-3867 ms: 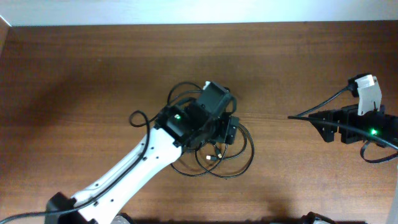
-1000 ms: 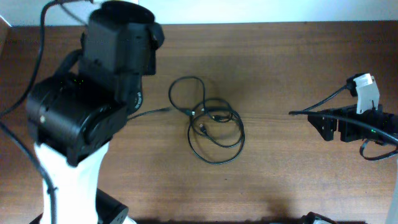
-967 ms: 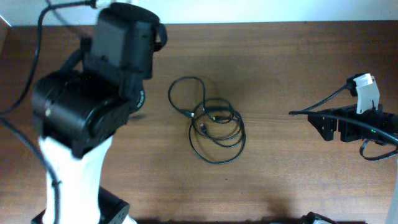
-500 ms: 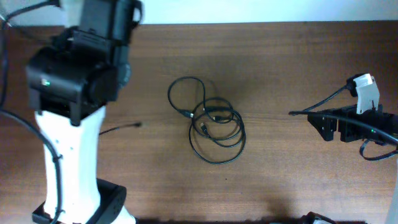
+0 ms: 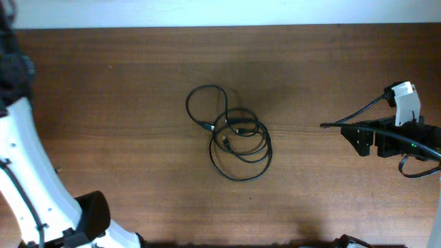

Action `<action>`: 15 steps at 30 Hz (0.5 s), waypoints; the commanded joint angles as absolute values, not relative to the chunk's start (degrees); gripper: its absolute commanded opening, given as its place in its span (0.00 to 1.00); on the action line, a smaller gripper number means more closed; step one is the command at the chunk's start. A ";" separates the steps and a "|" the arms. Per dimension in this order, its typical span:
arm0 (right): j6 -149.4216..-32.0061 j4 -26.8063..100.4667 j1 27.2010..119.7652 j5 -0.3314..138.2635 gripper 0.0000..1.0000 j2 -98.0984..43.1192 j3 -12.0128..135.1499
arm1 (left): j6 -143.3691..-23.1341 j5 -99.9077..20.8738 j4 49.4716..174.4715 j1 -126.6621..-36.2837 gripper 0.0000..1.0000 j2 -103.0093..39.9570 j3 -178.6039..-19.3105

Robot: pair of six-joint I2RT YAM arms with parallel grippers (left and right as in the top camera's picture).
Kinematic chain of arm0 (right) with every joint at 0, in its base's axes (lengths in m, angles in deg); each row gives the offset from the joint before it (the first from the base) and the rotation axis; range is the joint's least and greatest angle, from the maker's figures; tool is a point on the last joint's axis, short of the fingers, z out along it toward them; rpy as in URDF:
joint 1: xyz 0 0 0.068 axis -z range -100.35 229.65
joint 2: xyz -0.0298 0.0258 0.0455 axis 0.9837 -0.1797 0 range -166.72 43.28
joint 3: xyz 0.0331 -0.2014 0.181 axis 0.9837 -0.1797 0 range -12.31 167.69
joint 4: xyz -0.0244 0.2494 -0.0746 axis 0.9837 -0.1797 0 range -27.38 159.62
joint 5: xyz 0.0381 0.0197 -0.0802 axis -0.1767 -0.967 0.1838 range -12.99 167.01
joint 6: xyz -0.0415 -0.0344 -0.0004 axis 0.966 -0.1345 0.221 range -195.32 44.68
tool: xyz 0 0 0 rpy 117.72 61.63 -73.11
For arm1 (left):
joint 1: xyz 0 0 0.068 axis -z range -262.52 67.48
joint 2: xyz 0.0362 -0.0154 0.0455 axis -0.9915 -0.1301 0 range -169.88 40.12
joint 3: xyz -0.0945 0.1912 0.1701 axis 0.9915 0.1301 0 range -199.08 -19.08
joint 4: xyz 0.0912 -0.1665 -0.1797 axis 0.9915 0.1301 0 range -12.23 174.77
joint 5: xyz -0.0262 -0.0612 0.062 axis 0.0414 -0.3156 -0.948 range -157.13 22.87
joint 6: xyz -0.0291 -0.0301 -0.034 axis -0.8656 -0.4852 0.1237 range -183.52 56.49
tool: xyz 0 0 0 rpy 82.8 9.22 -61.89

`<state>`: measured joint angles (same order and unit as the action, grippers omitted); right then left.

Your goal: Untangle cables

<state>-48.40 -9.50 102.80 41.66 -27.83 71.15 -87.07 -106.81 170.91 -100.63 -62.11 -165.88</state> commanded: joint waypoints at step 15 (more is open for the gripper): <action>-48.81 -9.50 102.91 41.74 0.99 -27.87 71.92 | -86.65 -97.42 148.90 -117.07 0.00 -70.62 -147.48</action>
<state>-48.40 -9.50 102.80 41.68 -27.83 71.15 -87.35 -96.43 151.81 -115.89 -68.50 -147.89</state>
